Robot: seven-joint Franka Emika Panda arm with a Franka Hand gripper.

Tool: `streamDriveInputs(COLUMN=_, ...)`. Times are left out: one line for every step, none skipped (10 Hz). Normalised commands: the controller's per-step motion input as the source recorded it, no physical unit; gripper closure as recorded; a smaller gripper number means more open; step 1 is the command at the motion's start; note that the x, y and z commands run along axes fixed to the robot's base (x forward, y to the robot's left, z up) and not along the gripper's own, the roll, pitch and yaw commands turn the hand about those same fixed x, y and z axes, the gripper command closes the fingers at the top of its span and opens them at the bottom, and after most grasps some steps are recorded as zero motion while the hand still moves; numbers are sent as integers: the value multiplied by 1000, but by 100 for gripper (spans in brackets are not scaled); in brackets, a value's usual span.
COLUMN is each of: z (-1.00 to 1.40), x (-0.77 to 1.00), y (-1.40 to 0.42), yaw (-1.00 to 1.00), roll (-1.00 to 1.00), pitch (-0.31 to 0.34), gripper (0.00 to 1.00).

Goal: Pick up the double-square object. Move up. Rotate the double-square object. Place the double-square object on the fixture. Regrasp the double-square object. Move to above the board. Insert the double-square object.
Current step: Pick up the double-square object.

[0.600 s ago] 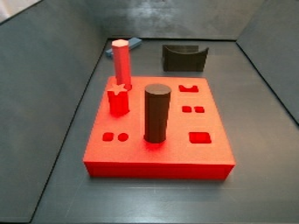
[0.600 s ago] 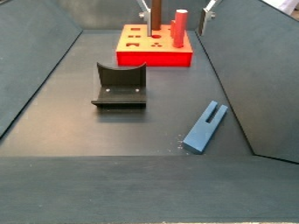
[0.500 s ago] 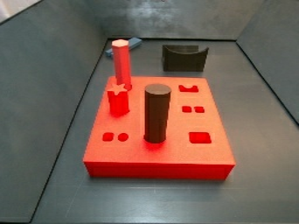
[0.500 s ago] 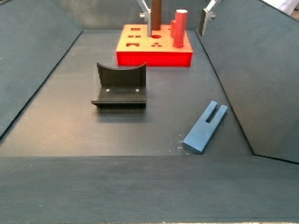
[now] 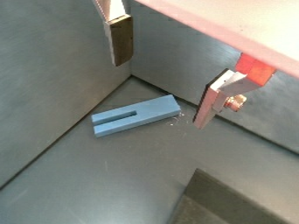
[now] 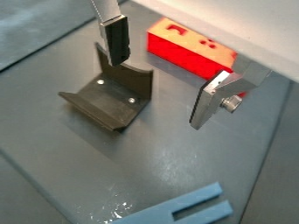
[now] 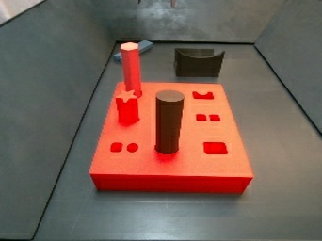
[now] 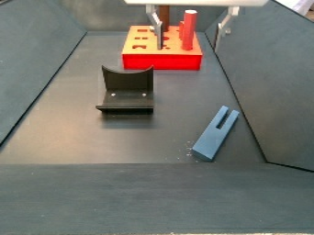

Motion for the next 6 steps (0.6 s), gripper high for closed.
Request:
streamDriveInputs(z=-626, x=-26, y=329, yaw=-460, roll=-193, pitch=-146, gripper=0)
streamDriveInputs(z=-849, x=-86, y=606, yaw=-257, roll=-129, pitch=-61, gripper=0)
streamDriveInputs(z=-926, x=-111, y=666, yaw=-214, roll=-94, pitch=-49, gripper=0)
streamDriveInputs(z=-849, x=-109, y=620, yaw=-223, roll=-143, pitch=-56, gripper=0)
streamDriveInputs(z=-780, x=-151, y=557, yaw=-260, roll=-190, pitch=-59, gripper=0)
streamDriveInputs(z=-660, x=-431, y=177, yaw=-520, roll=-243, pitch=-121, gripper=0)
